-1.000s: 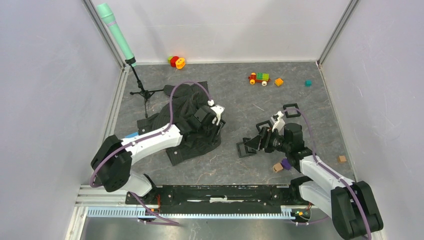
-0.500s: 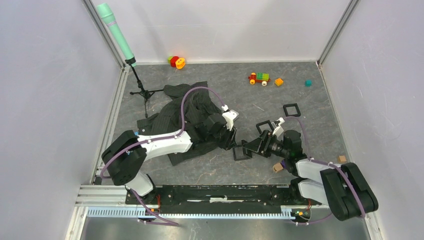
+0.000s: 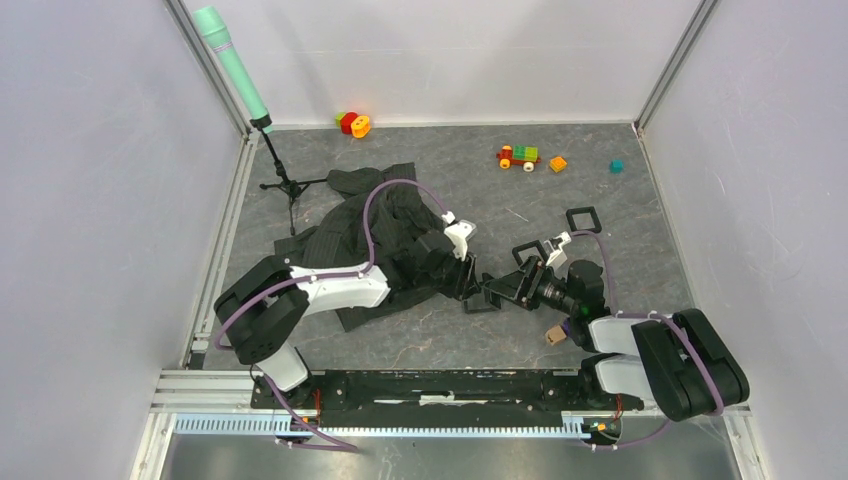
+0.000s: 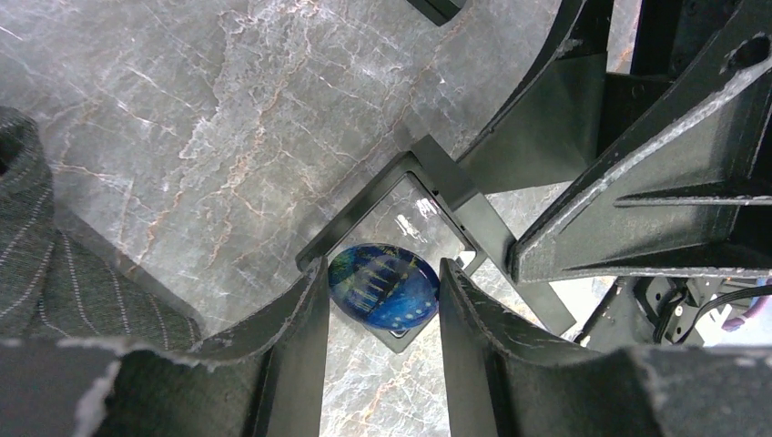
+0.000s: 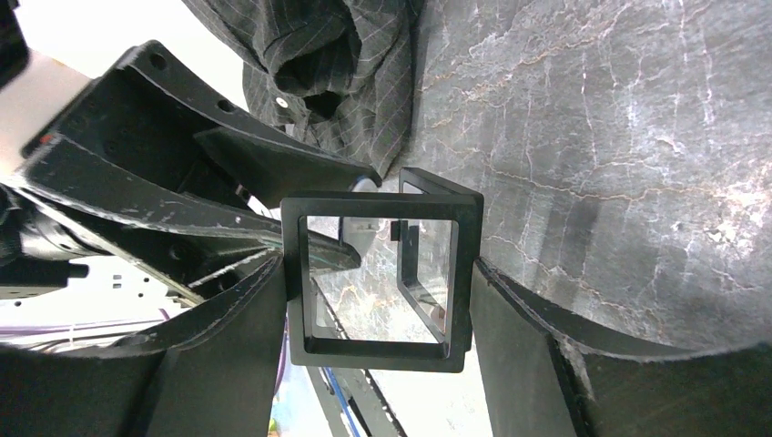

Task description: Remove the brooch from the garment

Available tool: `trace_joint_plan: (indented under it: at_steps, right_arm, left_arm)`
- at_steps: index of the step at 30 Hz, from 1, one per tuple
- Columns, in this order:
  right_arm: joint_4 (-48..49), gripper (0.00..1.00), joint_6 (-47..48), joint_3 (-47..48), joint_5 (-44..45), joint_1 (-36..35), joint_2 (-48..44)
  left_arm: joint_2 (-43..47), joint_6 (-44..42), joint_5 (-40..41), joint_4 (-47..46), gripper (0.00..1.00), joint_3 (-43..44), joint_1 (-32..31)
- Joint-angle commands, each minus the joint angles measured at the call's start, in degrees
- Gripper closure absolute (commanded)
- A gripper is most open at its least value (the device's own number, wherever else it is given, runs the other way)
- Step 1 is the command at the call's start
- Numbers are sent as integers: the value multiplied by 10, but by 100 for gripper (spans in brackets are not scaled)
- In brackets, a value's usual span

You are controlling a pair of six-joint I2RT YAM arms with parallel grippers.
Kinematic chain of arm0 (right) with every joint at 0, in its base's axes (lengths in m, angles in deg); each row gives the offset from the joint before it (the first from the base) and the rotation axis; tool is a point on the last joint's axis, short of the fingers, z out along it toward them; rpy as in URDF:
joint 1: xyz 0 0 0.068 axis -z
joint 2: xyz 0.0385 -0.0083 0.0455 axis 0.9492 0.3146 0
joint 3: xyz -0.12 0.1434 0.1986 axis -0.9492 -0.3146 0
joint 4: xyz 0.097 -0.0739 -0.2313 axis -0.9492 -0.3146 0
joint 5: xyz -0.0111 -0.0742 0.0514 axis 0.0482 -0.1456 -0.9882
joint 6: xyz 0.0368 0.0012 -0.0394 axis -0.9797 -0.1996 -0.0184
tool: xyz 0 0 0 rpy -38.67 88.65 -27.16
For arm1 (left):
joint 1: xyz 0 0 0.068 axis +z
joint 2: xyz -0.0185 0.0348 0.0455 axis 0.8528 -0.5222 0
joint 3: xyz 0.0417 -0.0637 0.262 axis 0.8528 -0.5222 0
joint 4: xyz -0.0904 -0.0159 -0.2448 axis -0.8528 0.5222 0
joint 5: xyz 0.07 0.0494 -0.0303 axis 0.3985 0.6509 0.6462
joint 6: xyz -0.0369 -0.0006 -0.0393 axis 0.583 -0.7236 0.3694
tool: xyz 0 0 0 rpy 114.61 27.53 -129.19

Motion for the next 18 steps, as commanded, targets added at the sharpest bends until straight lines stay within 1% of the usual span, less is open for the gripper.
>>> trace_joint_plan:
  at_steps: [1,5,10,18]
  right_arm:
    - [55,40,-12,-2,-10,2,7]
    - [61,40,-17,-2,-11,2,10]
    - [64,40,-16,-3,-10,3,19]
    - [73,40,-19,-6,-10,3,27]
  left_arm:
    - [0,49,-21,-72,55,-24,-6]
    - [-17,47,-33,-82,55,-23,-6]
    - [-22,54,-45,-130,55,-41,-7]
    - [-38,60,-48,-166,55,-49,-7]
